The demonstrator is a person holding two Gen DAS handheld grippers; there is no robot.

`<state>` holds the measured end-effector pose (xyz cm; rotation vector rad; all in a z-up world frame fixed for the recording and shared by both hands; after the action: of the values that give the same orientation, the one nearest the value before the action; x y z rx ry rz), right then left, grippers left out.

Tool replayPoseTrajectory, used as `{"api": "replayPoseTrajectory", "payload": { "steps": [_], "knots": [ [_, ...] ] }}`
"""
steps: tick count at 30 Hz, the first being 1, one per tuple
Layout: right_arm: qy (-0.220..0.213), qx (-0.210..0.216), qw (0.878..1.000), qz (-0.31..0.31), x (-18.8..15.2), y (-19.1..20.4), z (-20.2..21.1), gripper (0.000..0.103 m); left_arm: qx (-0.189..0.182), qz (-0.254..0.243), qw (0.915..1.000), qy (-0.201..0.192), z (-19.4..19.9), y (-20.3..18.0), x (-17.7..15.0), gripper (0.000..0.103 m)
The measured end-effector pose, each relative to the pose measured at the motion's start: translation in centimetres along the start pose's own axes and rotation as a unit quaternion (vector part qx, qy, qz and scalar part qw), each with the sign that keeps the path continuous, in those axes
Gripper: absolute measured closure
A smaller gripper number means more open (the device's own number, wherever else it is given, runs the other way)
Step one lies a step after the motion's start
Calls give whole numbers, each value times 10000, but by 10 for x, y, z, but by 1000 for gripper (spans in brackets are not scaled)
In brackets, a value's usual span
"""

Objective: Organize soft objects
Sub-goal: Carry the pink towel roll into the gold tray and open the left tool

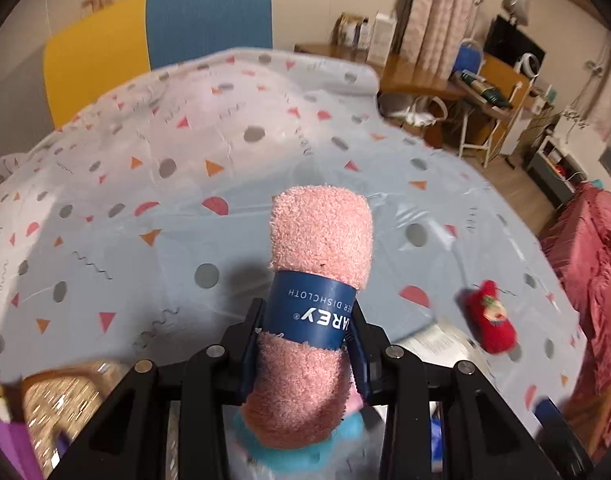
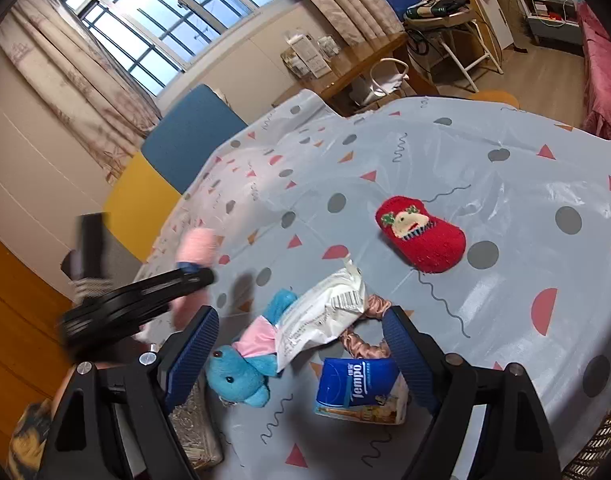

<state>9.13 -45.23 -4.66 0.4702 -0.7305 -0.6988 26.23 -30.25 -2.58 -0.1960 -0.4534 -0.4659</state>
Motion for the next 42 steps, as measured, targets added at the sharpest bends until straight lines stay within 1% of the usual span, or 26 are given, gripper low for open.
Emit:
{"api": "replayPoseTrajectory", "payload": {
  "steps": [1, 4, 10, 14, 20, 22, 24, 26, 27, 28, 29, 33, 37, 40, 42],
  "knots": [
    [47, -18, 10000, -15, 0, 0, -2, 17, -34, -10, 10000, -57, 1, -5, 0, 64],
    [169, -98, 9998, -62, -2, -3, -7, 17, -171, -30, 9996, -241, 26, -3, -16, 64],
    [692, -261, 9972, -79, -7, -5, -28, 17, -329, -216, 9980, -485, 67, 3, -55, 64],
    [1008, -315, 9942, -218, -8, -10, -47, 17, -369, -460, 9959, -686, 91, 2, -80, 64],
    [1266, -401, 9897, -530, 3, -14, -72, 17, -579, -436, 9947, -723, 108, 9, -113, 64],
    [1441, -437, 9858, -737, 5, -17, -85, 18, -621, -423, 9944, -741, 111, 11, -122, 64],
    [1565, -463, 9827, -871, 4, -21, -97, 22, -643, -413, 9943, -740, 114, 13, -132, 64],
    [1661, -494, 9798, -1000, 3, -24, -108, 35, -618, -426, 9943, -755, 116, 16, -140, 64],
    [1696, -513, 9790, -1008, 2, -25, -114, 38, -623, -420, 9944, -749, 117, 17, -142, 64],
    [1723, -549, 9784, -1000, 1, -25, -118, 46, -641, -408, 9943, -744, 117, 18, -145, 64],
    [1733, -545, 9787, -959, 2, -25, -121, 50, -644, -395, 9943, -756, 118, 20, -148, 64],
    [1693, -604, 9812, -698, 4, -22, -127, 52, -656, -362, 9935, -852, 124, 23, -156, 64],
    [1687, -712, 9822, -425, 3, -18, -129, 52, -736, -256, 9922, -975, 137, 30, -159, 64],
    [1658, -652, 9828, -489, 4, -20, -128, 52, -777, -78, 9906, -1124, 151, 44, -156, 64],
    [1651, -620, 9829, -530, 4, -21, -128, 52, -703, 64, 9895, -1260, 161, 57, -154, 64]
  ]
}}
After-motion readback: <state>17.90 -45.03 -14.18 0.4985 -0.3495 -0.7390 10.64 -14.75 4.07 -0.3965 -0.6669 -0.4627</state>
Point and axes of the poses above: each gripper's, at about its wrist camera, not at the fingertips, and z roughly against the way its jaws point, y to its left, x to its top, the point moved 5 cm from there along -z, roughly the way its jaws point, and after that the axes turned 8 degrees about y, right-handed, at the moved point
